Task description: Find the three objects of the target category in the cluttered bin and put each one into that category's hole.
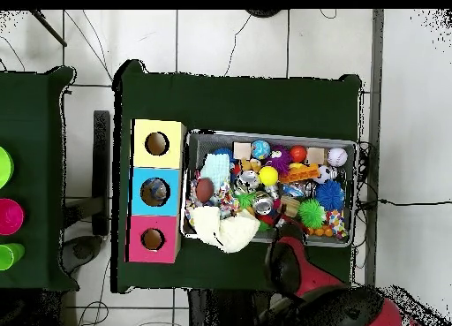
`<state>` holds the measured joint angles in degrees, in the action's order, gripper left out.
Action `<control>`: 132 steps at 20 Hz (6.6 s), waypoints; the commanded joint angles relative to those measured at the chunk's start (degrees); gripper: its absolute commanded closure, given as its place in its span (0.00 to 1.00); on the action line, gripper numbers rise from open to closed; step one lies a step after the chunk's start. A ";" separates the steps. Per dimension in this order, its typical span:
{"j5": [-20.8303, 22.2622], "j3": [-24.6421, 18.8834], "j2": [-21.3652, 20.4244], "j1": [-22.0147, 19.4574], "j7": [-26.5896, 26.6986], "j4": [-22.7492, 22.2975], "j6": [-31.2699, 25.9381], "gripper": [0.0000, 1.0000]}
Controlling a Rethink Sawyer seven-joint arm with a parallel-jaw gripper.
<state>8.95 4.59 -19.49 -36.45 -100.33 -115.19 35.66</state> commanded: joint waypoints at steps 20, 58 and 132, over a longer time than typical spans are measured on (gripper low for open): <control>16.47 -22.48 6.88 -15.79 -26.00 6.47 10.61 0.00; 6.04 -27.99 -3.82 -21.06 -23.28 1.73 -14.92 0.00; -13.08 -7.91 -19.73 -3.14 -14.64 1.38 -43.49 0.00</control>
<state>-0.03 -8.22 -31.65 -42.07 -110.33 -116.17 6.51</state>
